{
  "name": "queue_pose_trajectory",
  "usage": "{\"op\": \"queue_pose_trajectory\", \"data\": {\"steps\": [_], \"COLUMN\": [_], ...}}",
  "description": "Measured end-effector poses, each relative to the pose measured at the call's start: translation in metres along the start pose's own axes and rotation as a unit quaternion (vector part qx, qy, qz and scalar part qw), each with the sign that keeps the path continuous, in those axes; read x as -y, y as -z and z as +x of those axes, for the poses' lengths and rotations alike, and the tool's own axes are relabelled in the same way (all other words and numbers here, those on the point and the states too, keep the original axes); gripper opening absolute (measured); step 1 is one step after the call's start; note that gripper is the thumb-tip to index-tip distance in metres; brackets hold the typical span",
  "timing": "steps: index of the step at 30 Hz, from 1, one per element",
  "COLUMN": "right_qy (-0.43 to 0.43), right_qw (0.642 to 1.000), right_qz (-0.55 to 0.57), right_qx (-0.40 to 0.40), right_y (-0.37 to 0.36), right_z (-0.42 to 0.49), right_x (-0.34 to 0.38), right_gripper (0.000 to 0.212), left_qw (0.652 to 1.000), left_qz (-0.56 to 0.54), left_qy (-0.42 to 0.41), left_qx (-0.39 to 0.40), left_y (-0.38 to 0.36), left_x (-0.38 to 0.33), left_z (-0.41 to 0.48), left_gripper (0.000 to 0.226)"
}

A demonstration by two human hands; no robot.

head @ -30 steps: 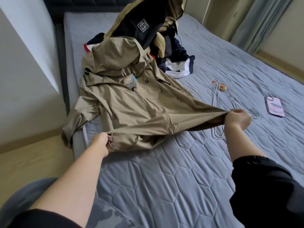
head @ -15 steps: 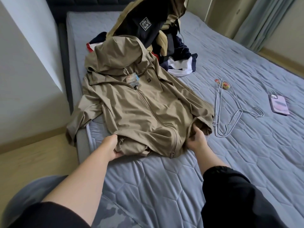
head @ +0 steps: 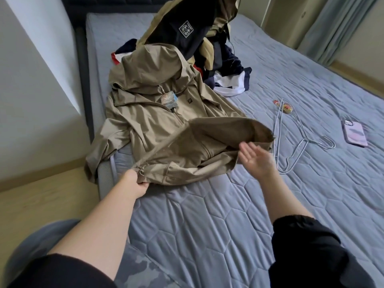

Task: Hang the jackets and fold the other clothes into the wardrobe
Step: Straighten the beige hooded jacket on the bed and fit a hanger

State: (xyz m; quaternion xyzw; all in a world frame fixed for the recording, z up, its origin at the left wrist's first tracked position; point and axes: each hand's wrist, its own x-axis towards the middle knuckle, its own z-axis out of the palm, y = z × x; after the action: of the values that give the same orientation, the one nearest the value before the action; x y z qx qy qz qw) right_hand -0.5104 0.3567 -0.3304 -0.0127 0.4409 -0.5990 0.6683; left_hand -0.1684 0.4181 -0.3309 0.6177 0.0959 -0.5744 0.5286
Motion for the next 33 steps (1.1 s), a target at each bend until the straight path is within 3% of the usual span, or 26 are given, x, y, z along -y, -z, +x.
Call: {"op": "queue_pose_trajectory", "data": {"steps": [1, 4, 6, 9, 11, 13, 16, 19, 21, 24, 26, 28, 31, 33], "right_qy": [-0.019, -0.032, 0.012, 0.028, 0.046, 0.095, 0.169, 0.143, 0.085, -0.007, 0.014, 0.096, 0.274, 0.325], "right_qw": [0.996, 0.961, 0.939, 0.911, 0.890, 0.893, 0.876, 0.833, 0.802, 0.717, 0.647, 0.588, 0.579, 0.555], "right_qz": [-0.065, -0.197, -0.270, -0.365, -0.419, -0.405, -0.391, -0.468, -0.540, -0.672, -0.738, -0.769, -0.736, -0.742], "right_qx": [-0.050, -0.193, -0.213, -0.189, -0.172, -0.171, -0.227, -0.258, -0.241, -0.187, -0.191, -0.231, -0.221, -0.190], "right_y": [0.004, 0.010, 0.008, -0.003, -0.007, -0.006, 0.012, 0.046, 0.073, 0.096, 0.093, 0.081, 0.051, 0.035], "right_z": [0.001, 0.001, 0.003, 0.008, 0.012, 0.012, 0.007, -0.011, -0.026, -0.046, -0.053, -0.056, -0.056, -0.051], "right_x": [-0.016, -0.059, -0.073, -0.080, -0.076, -0.065, -0.040, -0.026, -0.028, -0.036, -0.039, -0.041, -0.049, -0.054], "right_gripper": [0.024, 0.024, 0.031, 0.044, 0.030, 0.019, 0.020, 0.025, 0.033, 0.039, 0.031, 0.022, 0.017, 0.023], "left_qw": [1.000, 0.995, 0.973, 0.864, 0.835, 0.824, 0.786, 0.678, 0.635, 0.609, 0.572, 0.542, 0.467, 0.394], "left_qz": [0.010, 0.091, 0.207, 0.413, 0.442, 0.447, 0.479, 0.563, 0.574, 0.600, 0.621, 0.643, 0.710, 0.768], "left_qy": [0.005, -0.008, -0.086, -0.287, -0.321, -0.337, -0.379, -0.468, -0.509, -0.504, -0.512, -0.492, -0.429, -0.386], "left_qx": [0.009, 0.038, 0.046, 0.012, 0.070, 0.093, 0.089, 0.065, 0.085, 0.121, 0.160, 0.225, 0.306, 0.325], "left_y": [0.000, -0.001, -0.002, -0.006, -0.010, -0.011, -0.009, -0.009, -0.011, -0.015, -0.015, -0.015, -0.013, -0.011], "left_x": [0.001, 0.003, 0.006, 0.010, 0.015, 0.019, 0.017, 0.019, 0.028, 0.040, 0.043, 0.045, 0.055, 0.063], "left_z": [0.001, -0.002, -0.001, -0.003, -0.010, -0.012, -0.012, -0.015, -0.021, -0.030, -0.035, -0.040, -0.048, -0.051], "left_gripper": [0.031, 0.033, 0.038, 0.054, 0.059, 0.059, 0.048, 0.028, 0.013, 0.009, 0.007, 0.008, 0.024, 0.032]}}
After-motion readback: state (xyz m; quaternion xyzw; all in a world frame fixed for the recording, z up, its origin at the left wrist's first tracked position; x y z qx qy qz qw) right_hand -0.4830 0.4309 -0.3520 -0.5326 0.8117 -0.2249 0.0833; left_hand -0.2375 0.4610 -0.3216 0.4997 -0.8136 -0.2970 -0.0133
